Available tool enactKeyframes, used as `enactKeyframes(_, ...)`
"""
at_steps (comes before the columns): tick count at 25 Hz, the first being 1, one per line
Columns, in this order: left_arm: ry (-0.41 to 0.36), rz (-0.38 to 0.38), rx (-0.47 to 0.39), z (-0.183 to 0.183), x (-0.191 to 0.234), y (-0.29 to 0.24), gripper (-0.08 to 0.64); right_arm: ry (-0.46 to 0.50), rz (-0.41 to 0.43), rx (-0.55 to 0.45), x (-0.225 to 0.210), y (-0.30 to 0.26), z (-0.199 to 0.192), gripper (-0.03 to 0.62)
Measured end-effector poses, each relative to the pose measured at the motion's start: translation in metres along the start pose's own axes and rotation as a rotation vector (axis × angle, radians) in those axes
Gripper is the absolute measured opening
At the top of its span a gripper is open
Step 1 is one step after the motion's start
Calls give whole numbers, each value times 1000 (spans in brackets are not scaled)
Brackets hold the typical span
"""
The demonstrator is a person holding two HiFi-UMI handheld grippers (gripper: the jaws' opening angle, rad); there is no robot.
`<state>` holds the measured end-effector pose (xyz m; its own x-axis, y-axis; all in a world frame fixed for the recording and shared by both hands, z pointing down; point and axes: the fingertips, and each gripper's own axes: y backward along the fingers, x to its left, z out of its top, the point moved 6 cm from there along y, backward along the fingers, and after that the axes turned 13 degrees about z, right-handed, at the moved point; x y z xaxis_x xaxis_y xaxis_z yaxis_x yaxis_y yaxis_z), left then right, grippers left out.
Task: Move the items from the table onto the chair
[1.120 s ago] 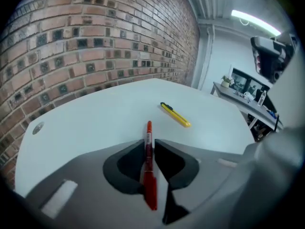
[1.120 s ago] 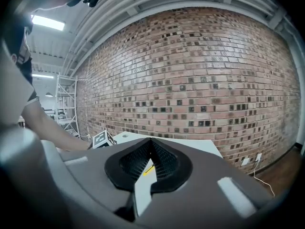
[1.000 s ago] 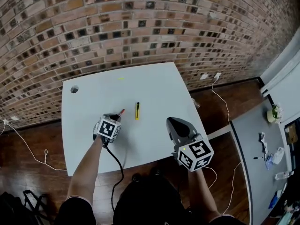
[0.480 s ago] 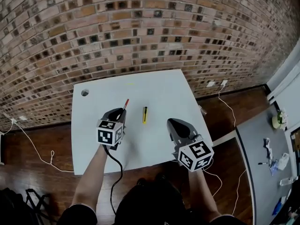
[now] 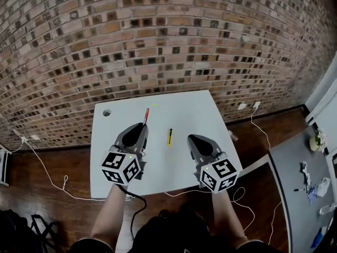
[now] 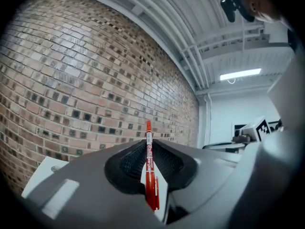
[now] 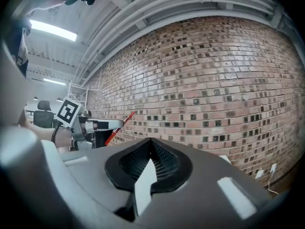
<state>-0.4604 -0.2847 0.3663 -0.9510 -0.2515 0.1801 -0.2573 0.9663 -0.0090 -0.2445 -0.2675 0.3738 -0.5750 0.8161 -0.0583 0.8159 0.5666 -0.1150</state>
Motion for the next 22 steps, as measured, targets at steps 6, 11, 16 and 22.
enactKeyframes(6,-6,-24,-40,12,-11,13,55,21,-3,-18,10,3,7,2)
enactKeyframes(11,3,-85,-33,7,-25,6,55,29,-69,-19,12,24,6,2)
enactKeyframes(16,-1,-216,-9,-1,-72,-17,55,17,-201,-5,0,69,1,2)
enactKeyframes(22,9,-448,32,-14,-180,-49,55,5,-444,-2,-22,172,2,2)
